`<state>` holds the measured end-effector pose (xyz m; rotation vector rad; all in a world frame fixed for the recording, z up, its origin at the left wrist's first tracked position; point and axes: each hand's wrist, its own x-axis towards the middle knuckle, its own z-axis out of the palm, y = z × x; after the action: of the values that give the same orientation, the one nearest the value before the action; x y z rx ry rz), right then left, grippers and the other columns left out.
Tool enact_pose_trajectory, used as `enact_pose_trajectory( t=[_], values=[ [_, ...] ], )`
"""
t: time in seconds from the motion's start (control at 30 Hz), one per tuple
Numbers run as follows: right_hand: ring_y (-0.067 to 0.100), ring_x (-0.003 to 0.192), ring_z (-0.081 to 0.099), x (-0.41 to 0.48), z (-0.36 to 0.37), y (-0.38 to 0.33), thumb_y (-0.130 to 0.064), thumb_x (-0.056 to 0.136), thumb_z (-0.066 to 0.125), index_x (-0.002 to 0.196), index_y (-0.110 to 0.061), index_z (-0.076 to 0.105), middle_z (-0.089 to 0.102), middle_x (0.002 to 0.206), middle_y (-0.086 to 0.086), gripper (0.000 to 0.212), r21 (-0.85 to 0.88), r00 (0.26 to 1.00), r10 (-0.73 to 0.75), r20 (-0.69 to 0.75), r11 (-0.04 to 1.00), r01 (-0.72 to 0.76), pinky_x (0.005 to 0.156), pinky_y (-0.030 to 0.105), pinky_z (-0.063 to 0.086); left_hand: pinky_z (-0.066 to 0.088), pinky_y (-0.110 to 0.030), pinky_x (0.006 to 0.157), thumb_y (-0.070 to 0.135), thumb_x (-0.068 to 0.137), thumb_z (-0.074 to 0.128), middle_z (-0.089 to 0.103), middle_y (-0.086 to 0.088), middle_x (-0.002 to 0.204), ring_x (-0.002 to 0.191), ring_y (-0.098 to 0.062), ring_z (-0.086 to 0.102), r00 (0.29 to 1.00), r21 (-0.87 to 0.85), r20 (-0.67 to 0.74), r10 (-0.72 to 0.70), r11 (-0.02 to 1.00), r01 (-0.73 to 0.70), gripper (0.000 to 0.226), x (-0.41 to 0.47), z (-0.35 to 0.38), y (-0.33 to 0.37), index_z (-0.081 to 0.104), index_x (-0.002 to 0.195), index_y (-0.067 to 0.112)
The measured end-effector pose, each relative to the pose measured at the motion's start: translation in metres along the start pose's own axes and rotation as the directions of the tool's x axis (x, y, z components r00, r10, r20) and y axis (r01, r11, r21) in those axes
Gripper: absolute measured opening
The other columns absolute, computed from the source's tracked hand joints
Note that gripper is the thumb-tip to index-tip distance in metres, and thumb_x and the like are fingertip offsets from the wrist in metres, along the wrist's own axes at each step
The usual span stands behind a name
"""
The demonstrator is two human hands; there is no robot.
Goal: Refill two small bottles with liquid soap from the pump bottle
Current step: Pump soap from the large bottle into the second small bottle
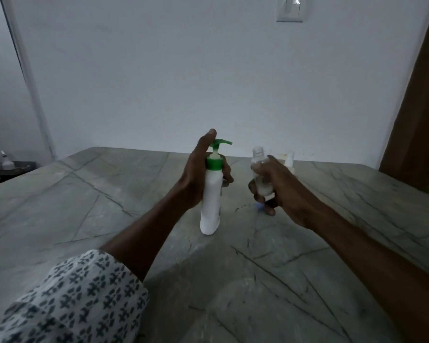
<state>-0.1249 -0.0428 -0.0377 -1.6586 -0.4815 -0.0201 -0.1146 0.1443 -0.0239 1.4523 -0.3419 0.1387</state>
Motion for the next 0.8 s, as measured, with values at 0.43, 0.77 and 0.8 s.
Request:
enact_pose_trajectory(
  t=[0.43, 0.77, 0.8],
  values=[
    [0.025, 0.075, 0.067, -0.010, 0.008, 0.031, -0.018, 0.101, 0.050, 0.119, -0.012, 0.046, 0.060, 0.094, 0.014, 0.019, -0.105, 0.992, -0.082, 0.100, 0.990, 0.092, 0.063, 0.037, 0.058, 0.046, -0.026, 0.056, 0.059, 0.097, 0.034, 0.063, -0.014, 0.062, 0.052, -0.018, 0.058, 0.998, 0.351, 0.046, -0.046, 0.936, 0.027, 0.068, -0.007, -0.015, 0.017, 0.061, 0.062, 0.007],
    [0.014, 0.089, 0.073, -0.008, 0.003, 0.031, -0.021, 0.096, 0.060, 0.121, -0.017, 0.057, 0.072, 0.102, 0.008, 0.025, -0.251, 0.962, -0.272, 0.022, 0.930, 0.269, 0.080, 0.036, 0.061, 0.046, -0.035, 0.071, 0.056, 0.098, 0.037, 0.065, -0.011, 0.064, 0.060, -0.021, 0.059, 0.999, 0.446, 0.004, -0.035, 0.895, 0.029, 0.056, -0.008, -0.010, 0.019, 0.065, 0.084, 0.009],
    [0.014, 0.087, 0.073, -0.008, 0.002, 0.030, -0.022, 0.096, 0.060, 0.122, -0.016, 0.058, 0.072, 0.101, 0.008, 0.027, -0.265, 0.960, -0.280, 0.013, 0.925, 0.273, 0.079, 0.035, 0.061, 0.047, -0.035, 0.072, 0.056, 0.098, 0.037, 0.066, -0.011, 0.065, 0.060, -0.020, 0.060, 0.999, 0.458, 0.007, -0.037, 0.888, 0.030, 0.059, -0.009, -0.009, 0.019, 0.066, 0.082, 0.008]
  ],
)
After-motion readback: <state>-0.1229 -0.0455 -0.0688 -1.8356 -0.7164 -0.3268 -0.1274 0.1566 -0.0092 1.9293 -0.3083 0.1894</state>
